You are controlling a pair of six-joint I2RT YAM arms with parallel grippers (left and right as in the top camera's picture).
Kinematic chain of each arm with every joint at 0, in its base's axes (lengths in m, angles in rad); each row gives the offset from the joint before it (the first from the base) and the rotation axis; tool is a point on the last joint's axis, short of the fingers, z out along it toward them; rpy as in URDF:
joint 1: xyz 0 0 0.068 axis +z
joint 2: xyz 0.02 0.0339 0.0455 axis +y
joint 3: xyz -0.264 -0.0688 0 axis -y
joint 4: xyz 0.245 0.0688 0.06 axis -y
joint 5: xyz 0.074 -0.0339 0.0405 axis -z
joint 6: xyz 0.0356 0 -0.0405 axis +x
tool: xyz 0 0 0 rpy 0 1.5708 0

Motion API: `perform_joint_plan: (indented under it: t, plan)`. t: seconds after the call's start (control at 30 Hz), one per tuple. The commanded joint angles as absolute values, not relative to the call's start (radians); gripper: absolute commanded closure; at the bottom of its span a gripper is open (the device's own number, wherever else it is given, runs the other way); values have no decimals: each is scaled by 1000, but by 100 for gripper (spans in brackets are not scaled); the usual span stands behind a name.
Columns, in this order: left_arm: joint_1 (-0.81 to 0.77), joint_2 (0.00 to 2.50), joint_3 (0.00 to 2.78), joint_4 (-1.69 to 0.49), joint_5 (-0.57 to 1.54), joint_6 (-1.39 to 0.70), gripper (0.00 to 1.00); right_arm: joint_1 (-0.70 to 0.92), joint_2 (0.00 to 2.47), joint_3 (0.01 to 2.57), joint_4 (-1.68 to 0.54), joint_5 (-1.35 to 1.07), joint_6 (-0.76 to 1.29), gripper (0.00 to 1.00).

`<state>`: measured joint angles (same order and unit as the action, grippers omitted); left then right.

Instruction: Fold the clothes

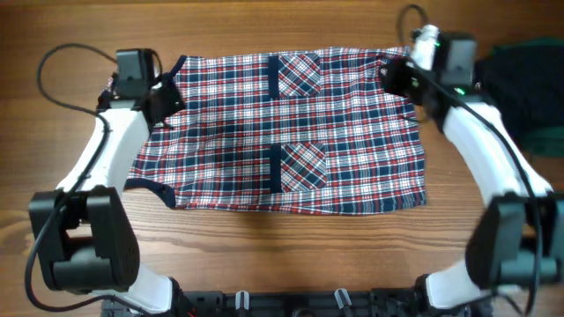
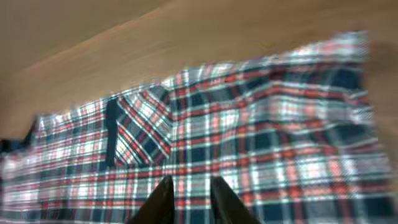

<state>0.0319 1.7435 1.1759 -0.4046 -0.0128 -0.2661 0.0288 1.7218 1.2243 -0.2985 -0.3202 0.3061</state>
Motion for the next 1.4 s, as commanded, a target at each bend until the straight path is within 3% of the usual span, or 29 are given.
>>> perform_joint_plan:
  t: [0.0, 0.2, 0.47, 1.1, 1.37]
  plan:
    - [-41, 1757, 1189, -350, 10, -178, 96, 121, 1925, 1496, -421, -103, 184, 86]
    - [-90, 1832, 1189, -203, 10, -138, 96, 119, 2153, 1736, -511, -66, 153, 91]
    - [-90, 1961, 1189, -78, 11, -138, 96, 117, 2243, 1735, -501, -15, 131, 91]
    - [-87, 2065, 1189, -36, 1, -137, 96, 17, 2366, 1735, -402, 16, 104, 91]
    - [-54, 2070, 1189, -36, -46, -134, 96, 12, 2361, 1740, -413, 332, 79, 85]
